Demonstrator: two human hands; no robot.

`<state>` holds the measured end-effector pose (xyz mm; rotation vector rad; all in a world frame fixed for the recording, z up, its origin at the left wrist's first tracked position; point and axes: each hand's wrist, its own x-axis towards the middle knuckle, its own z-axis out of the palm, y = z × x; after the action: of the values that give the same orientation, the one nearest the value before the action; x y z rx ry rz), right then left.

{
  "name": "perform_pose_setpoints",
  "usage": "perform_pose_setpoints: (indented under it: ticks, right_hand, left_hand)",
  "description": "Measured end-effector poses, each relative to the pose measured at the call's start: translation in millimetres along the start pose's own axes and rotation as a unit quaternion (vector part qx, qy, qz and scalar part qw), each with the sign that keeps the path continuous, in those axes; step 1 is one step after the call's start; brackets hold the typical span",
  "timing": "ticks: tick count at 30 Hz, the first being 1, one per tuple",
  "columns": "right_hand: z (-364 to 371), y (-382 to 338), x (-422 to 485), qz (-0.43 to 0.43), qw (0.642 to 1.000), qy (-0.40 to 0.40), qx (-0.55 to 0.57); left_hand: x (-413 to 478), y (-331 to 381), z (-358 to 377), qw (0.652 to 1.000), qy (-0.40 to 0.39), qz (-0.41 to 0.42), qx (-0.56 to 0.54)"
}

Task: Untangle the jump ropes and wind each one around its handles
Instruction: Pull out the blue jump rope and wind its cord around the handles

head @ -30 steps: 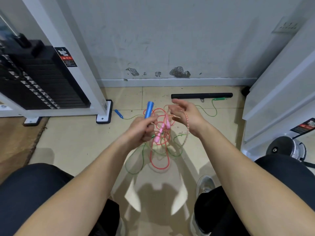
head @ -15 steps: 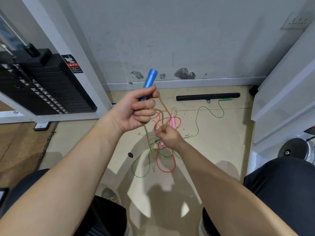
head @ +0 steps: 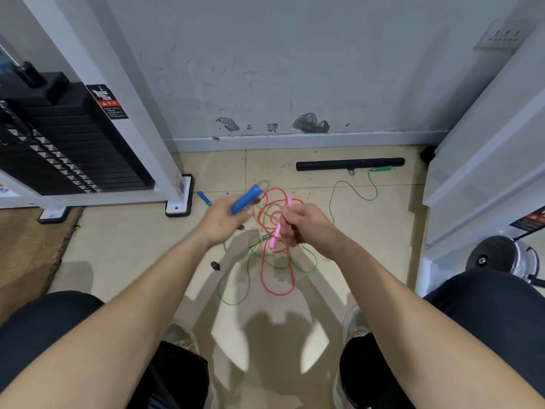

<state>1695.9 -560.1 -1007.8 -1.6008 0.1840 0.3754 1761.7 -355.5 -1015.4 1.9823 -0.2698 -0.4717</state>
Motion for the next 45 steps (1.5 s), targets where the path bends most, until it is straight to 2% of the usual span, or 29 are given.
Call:
perform_pose_setpoints:
  ticks: [3,6,8,11,14,16,18,20,23,25,27,28,31,35,38,40,42,45]
  right_hand:
    - [12.2,-26.7,5.4,-0.026,0.998,-0.017,0.055]
    - [7.6,-42.5,7.5,-0.031,0.991,0.016,0.131]
    - [-2.2,-45.1,7.1,-0.037,0.987,0.051,0.146]
    - [-17.5,-38.7,5.9,-0.015,0.987,0.114,0.116]
    - [-28.6,-22.6,8.4,0.002,0.969,0.229,0.096]
    - [-32.0,-4.2,12.6,0.018,0.963,0.264,0.052]
    - [-27.6,21.4,18.3,0.038,0.977,0.202,-0.048]
    - [-17.0,51.0,25.5,0.044,0.98,0.095,-0.17]
    - [13.0,85.4,34.0,0.059,0.945,-0.033,-0.319]
    - [33.4,97.8,33.4,0.1,0.933,-0.12,-0.326]
    - [48.1,104.3,25.3,0.158,0.937,-0.174,-0.257]
    - [52.0,107.7,20.2,0.183,0.944,-0.17,-0.216]
    - [42.9,127.8,8.2,0.217,0.959,-0.108,-0.146]
    - [2.1,141.7,-5.7,0.209,0.963,0.006,-0.172]
    - [-16.2,135.0,-4.5,0.213,0.966,0.105,-0.1]
    - [-16.8,115.8,-0.8,0.177,0.976,0.125,-0.023]
    - [-12.5,82.3,4.5,0.118,0.985,0.119,0.038]
    - [-4.0,25.4,13.6,0.056,0.988,0.074,0.127]
  left_hand:
    - [-11.6,4.9,41.4,0.98,-0.116,-0.032,-0.16]
    - [-18.9,9.7,60.2,0.911,-0.14,-0.09,-0.377]
    - [-22.7,10.9,59.6,0.892,-0.134,-0.134,-0.41]
    - [-25.4,15.4,48.9,0.888,-0.12,-0.193,-0.399]
    - [-19.2,24.3,30.6,0.874,-0.096,-0.21,-0.428]
    - [-15.9,37.2,19.7,0.849,-0.106,-0.214,-0.472]
    - [-15.1,53.6,8.7,0.819,-0.13,-0.207,-0.519]
    - [-14.9,69.8,-0.3,0.802,-0.15,-0.191,-0.546]
    - [-13.6,89.3,-11.9,0.791,-0.157,-0.161,-0.569]
    - [-12.2,97.4,-20.4,0.788,-0.162,-0.139,-0.577]
    - [-9.3,101.4,-31.1,0.791,-0.151,-0.12,-0.581]
    - [-6.2,100.9,-38.3,0.795,-0.131,-0.112,-0.582]
    - [5.2,91.7,-65.1,0.807,-0.039,-0.089,-0.583]
    - [16.8,67.5,-92.6,0.811,0.138,-0.074,-0.564]
    - [17.4,43.0,-89.0,0.881,0.28,-0.064,-0.375]
    - [15.8,22.8,-74.3,0.936,0.276,-0.077,-0.204]
    - [10.7,8.1,-51.5,0.975,0.194,-0.089,-0.067]
    - [-4.7,5.8,-9.7,0.997,0.051,-0.059,0.008]
